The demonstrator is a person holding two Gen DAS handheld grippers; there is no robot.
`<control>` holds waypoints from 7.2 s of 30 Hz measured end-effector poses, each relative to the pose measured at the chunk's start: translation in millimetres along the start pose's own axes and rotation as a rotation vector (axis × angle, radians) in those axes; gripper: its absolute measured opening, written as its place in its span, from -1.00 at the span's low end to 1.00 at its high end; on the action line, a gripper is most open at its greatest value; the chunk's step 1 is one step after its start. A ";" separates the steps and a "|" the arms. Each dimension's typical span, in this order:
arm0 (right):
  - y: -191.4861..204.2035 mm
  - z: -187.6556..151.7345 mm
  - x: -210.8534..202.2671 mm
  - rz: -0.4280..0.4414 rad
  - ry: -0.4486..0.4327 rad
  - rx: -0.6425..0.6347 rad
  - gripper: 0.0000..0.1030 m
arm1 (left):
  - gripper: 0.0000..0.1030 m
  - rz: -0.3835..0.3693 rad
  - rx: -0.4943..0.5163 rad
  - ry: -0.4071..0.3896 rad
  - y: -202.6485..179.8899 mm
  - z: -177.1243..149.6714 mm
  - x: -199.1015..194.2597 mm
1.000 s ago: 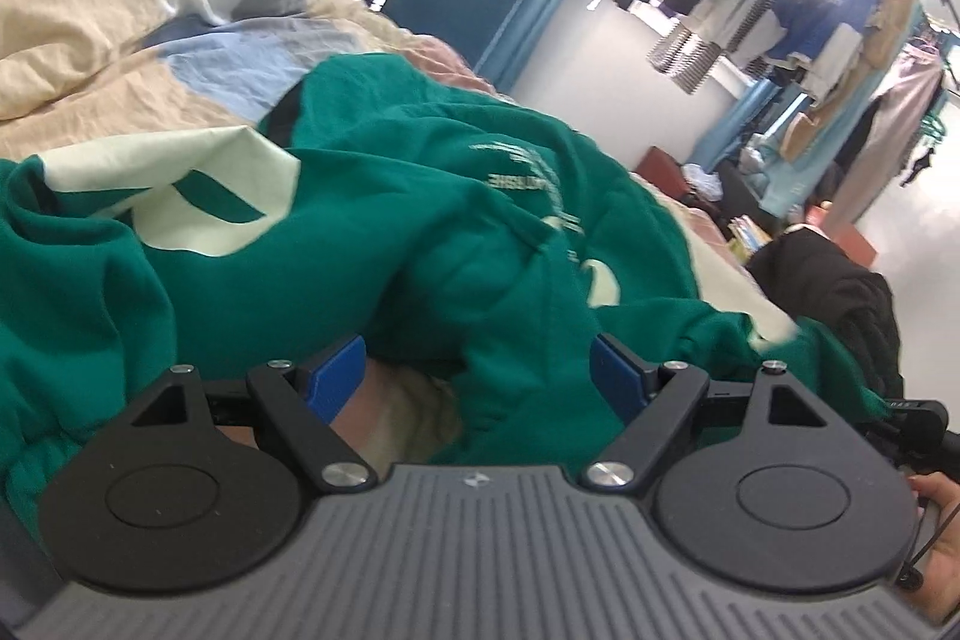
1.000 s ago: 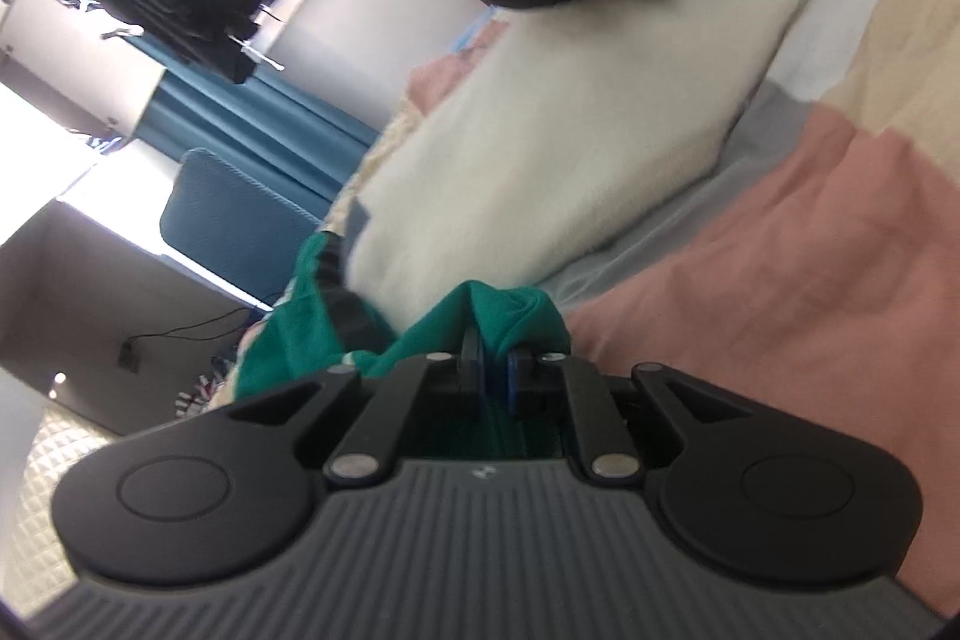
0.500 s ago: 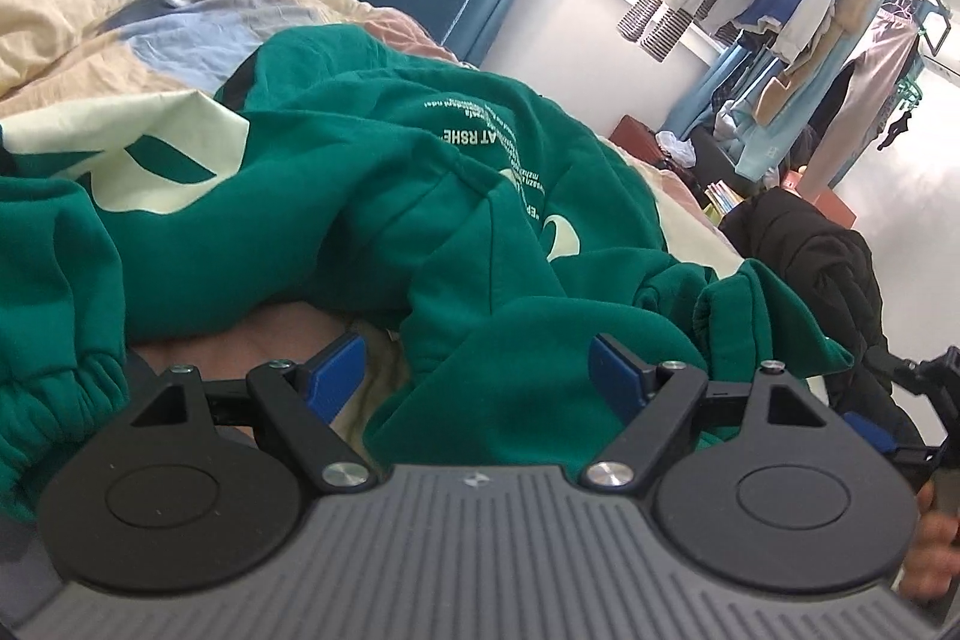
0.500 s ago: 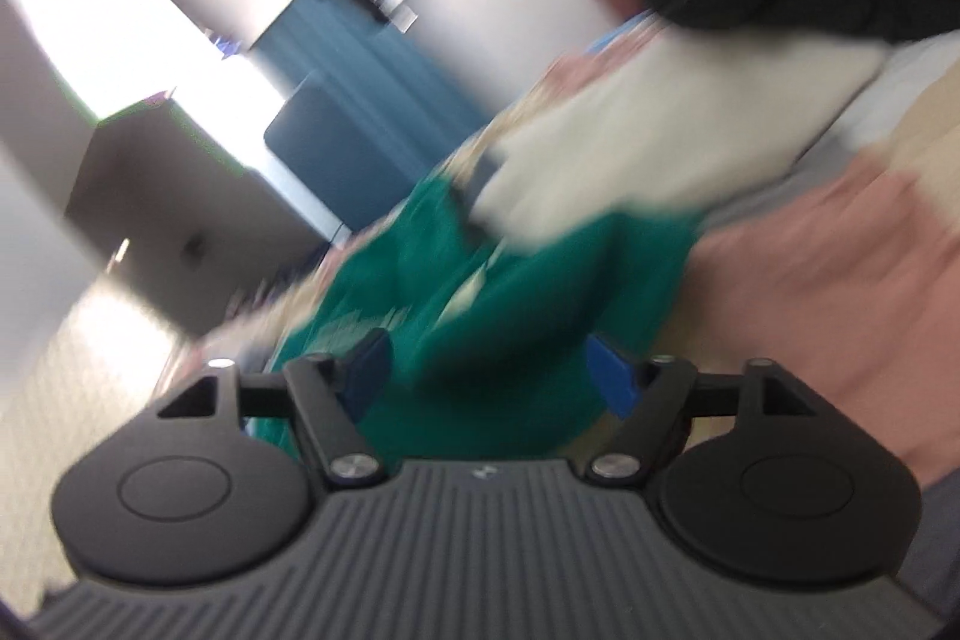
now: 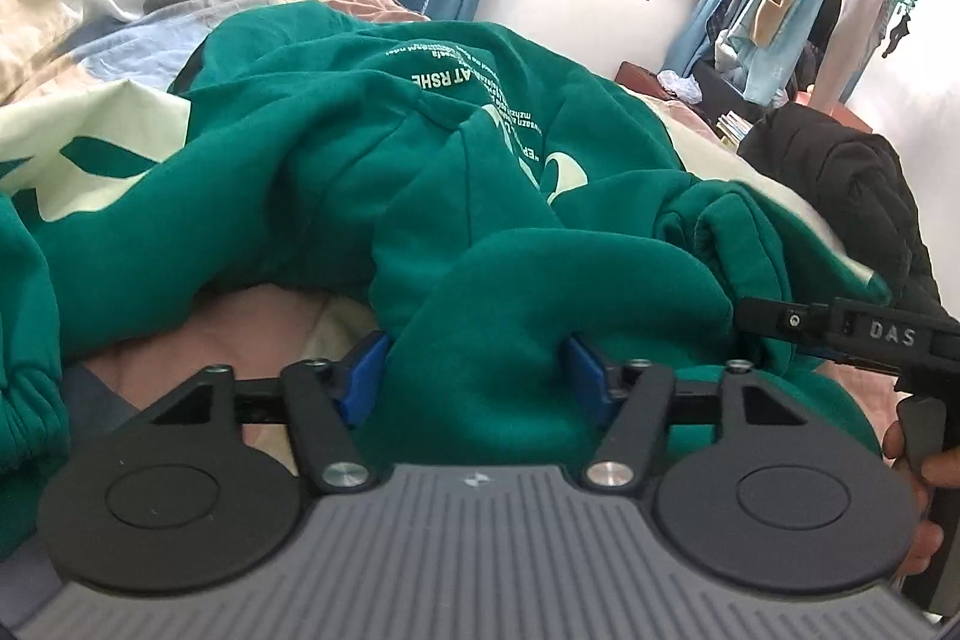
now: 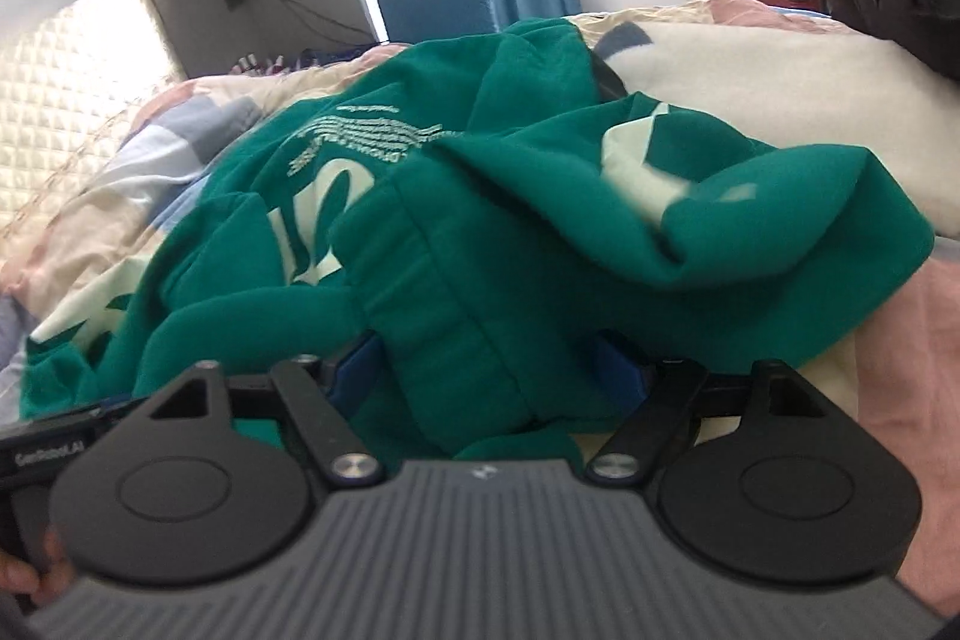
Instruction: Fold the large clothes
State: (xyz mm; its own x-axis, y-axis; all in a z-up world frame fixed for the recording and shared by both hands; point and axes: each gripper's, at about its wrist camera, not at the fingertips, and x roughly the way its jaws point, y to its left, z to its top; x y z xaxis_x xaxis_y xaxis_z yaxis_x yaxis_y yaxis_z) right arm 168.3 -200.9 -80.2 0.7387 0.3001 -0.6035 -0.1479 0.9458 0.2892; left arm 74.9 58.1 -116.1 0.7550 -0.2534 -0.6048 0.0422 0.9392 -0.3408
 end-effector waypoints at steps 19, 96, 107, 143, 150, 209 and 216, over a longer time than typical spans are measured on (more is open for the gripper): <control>-87.1 12.8 -118.7 -0.362 -0.385 0.309 -0.34 | -0.79 -0.002 -0.227 -0.009 24.1 -6.8 -118.4; -127.5 26.1 -23.6 -0.083 -0.088 0.809 0.63 | 0.12 0.092 0.017 0.039 6.2 53.6 -62.0; -154.2 13.8 19.1 -0.072 -0.039 0.897 0.01 | 0.12 0.033 -0.108 0.113 43.6 59.0 12.3; -64.4 -12.2 -17.4 0.134 0.144 0.487 0.57 | 0.45 -0.078 -0.117 0.251 49.6 37.2 22.3; -52.6 -20.5 18.1 0.175 0.274 0.387 0.57 | 0.46 -0.148 -0.174 0.324 58.6 35.1 38.4; 80.0 179.8 -388.6 0.692 -0.608 0.015 -0.70 | -0.80 -0.334 -0.048 -0.637 -91.6 237.0 -455.0; 80.4 240.4 -369.6 0.613 -0.689 0.000 -0.70 | -0.79 -0.300 0.000 -0.667 -108.2 297.2 -418.7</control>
State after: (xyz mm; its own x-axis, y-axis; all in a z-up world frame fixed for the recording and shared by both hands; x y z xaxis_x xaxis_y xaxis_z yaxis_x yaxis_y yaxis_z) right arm 41.4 -265.6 344.8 0.7594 0.6081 0.2313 -0.6427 0.6456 0.4125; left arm -51.3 131.4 387.9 0.9489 -0.3049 0.0819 0.3101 0.8512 -0.4234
